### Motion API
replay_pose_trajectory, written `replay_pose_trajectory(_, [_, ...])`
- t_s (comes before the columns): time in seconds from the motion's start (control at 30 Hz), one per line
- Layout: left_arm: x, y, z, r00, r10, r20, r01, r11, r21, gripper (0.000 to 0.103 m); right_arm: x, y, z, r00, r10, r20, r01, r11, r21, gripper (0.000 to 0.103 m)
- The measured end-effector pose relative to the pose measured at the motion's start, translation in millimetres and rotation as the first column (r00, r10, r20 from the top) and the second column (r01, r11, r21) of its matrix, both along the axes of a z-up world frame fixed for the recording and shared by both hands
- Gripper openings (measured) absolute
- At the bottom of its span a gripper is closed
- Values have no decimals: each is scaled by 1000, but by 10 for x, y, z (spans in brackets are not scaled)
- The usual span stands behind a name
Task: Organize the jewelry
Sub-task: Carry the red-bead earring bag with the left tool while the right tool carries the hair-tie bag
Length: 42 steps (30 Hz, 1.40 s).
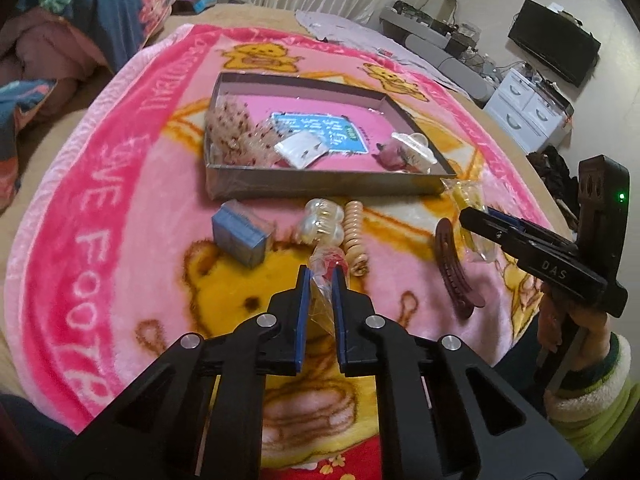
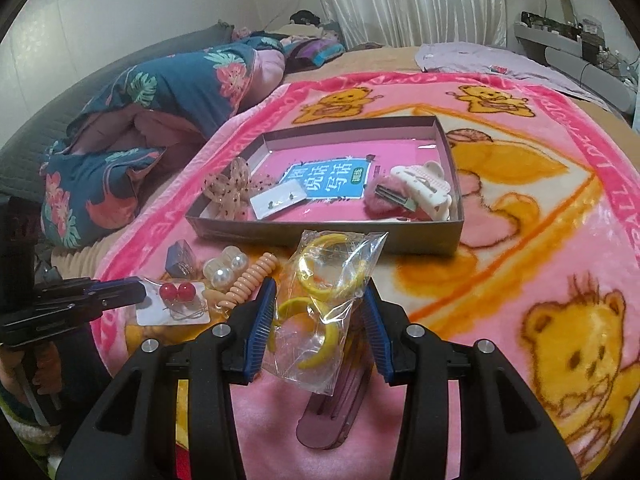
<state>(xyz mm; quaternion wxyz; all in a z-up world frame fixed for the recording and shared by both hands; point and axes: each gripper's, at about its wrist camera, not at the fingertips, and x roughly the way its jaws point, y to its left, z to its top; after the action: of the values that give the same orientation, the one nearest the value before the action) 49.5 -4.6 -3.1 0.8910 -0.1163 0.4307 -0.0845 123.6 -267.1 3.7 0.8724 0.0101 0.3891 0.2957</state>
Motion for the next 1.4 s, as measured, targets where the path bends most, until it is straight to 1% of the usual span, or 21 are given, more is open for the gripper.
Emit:
replay_pose_trajectory(0.13, [27, -66, 148, 1000, -6, 28, 5, 1000, 19, 4, -8, -59, 41, 1000, -5, 19, 5, 1000, 10, 41])
replay_pose_trajectory(0.33, [155, -171, 443, 995, -29, 91, 25, 999, 45, 4, 10, -180, 97, 999, -27, 33, 26, 999, 28, 41])
replay_pose_trajectory(0.57, [464, -314, 789, 985, -62, 163, 51, 996, 70, 4, 49, -271, 179, 997, -51, 58, 49, 998, 34, 41])
replay_pose_trajectory(0.7, [690, -391, 890, 980, -83, 184, 70, 995, 76, 4, 130, -285, 228, 995, -67, 69, 65, 998, 26, 41])
replay_pose_trajectory(0.93, [1046, -484, 898, 978, -108, 180, 99, 993, 64, 4, 334, -253, 346, 992, -84, 99, 84, 996, 2, 41])
replay_pose_trajectory(1.03, [1219, -531, 863, 978, -120, 169, 110, 992, 66, 4, 453, -245, 398, 990, -94, 109, 95, 995, -2, 41])
replay_pose_trajectory(1.2, [1400, -554, 759, 980, -133, 149, 125, 990, 64, 4, 653, -238, 477, 987, -112, 119, 113, 994, -5, 41])
replay_pose_trajectory(1.4, [1618, -533, 567, 985, -131, 116, 126, 991, 50, 4, 920, -182, 385, 987, -129, 94, 134, 990, -46, 41])
